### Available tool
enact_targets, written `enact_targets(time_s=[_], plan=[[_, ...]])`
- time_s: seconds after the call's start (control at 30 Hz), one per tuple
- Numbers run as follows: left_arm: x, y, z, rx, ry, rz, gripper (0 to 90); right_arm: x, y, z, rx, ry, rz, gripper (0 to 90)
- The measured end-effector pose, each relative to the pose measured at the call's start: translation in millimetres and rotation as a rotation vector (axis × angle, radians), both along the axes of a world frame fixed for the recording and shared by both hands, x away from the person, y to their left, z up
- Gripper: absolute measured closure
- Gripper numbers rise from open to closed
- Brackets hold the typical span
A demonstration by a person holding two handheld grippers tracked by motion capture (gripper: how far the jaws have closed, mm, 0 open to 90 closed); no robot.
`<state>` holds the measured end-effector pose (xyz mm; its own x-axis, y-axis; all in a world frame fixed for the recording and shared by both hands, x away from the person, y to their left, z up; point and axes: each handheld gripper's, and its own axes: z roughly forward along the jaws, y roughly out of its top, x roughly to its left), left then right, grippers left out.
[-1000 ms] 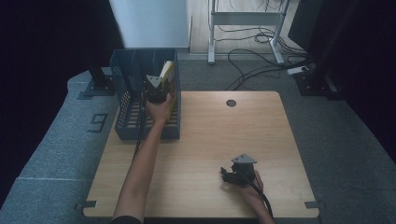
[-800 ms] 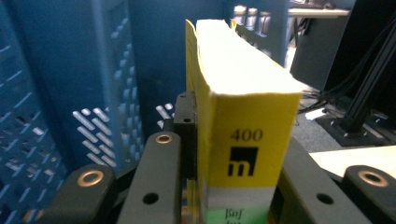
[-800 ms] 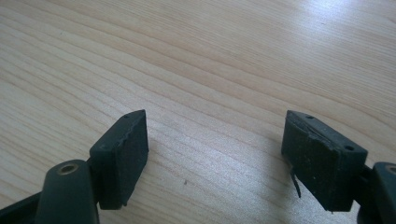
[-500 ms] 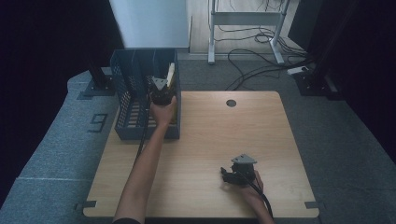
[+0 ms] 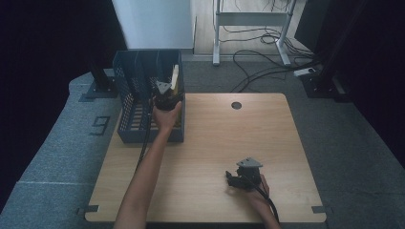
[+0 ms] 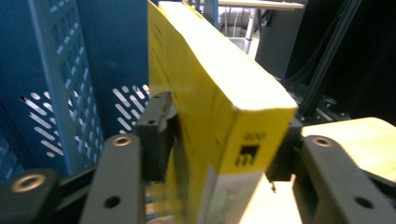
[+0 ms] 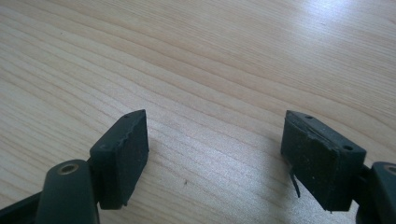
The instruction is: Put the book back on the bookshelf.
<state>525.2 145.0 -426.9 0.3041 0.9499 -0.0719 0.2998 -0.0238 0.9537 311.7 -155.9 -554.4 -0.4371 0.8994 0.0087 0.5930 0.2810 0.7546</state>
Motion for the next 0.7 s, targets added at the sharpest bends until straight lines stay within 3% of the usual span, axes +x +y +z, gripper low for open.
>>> enact_targets(time_s=[0.2,0.7], plan=[[-2.3,2.3,0.8,-0.013,0.006,-0.019,40.1,0.0,0.0,0.0,0.0,0.0,0.0,22.6],[-11.5,8.0,6.9,-0.016,-0.004,-0.045,35.0,0.1,-0.1,0.0,0.001,0.001,0.001,22.6]])
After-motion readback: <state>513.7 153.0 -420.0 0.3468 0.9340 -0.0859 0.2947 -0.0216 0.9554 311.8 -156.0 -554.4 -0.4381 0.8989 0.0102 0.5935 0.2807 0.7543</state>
